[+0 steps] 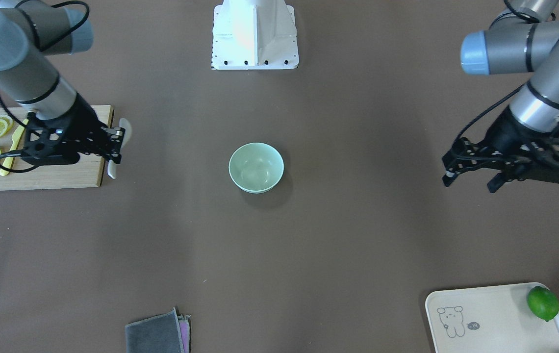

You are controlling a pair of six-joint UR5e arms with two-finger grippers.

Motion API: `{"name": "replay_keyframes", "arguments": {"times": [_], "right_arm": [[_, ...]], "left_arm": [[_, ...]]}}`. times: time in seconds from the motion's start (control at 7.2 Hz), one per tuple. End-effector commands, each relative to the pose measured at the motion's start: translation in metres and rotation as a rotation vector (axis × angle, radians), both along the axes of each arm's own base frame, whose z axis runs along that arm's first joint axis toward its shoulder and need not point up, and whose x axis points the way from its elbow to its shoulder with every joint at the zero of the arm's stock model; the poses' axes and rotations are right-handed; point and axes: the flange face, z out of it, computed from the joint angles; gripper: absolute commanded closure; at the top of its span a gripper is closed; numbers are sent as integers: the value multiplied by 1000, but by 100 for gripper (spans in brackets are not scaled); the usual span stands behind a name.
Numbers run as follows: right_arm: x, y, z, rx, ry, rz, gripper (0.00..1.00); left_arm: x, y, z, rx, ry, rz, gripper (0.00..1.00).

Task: Place spoon in bowl
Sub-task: 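Lift the white spoon with the right gripper and carry it over the bowl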

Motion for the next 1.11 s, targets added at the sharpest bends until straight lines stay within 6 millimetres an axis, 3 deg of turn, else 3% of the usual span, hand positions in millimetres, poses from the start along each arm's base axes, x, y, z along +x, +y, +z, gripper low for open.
{"name": "replay_keyframes", "arguments": {"times": [0.0, 0.14, 0.28, 0.42, 0.69, 0.97], "right_arm": [[-77, -26, -98, 39, 13, 52, 100], [-104, -34, -119, 52, 21, 50, 100], [-135, -25, -133, 84, 41, 71, 100], [-158, -18, -144, 126, 32, 72, 100], [-209, -23, -132, 192, 45, 89, 100], [-234, -4, -121, 203, 59, 61, 100]], "left_arm": [[-80, -1, 47, -56, -28, -118, 2], [-92, 6, 63, -23, -21, -135, 2], [-98, 22, 86, 3, -7, -144, 2], [-115, 27, 97, -1, -3, -172, 2], [-133, 37, 115, 1, -10, -192, 2], [-139, 34, 125, -15, -18, -203, 2]]}}
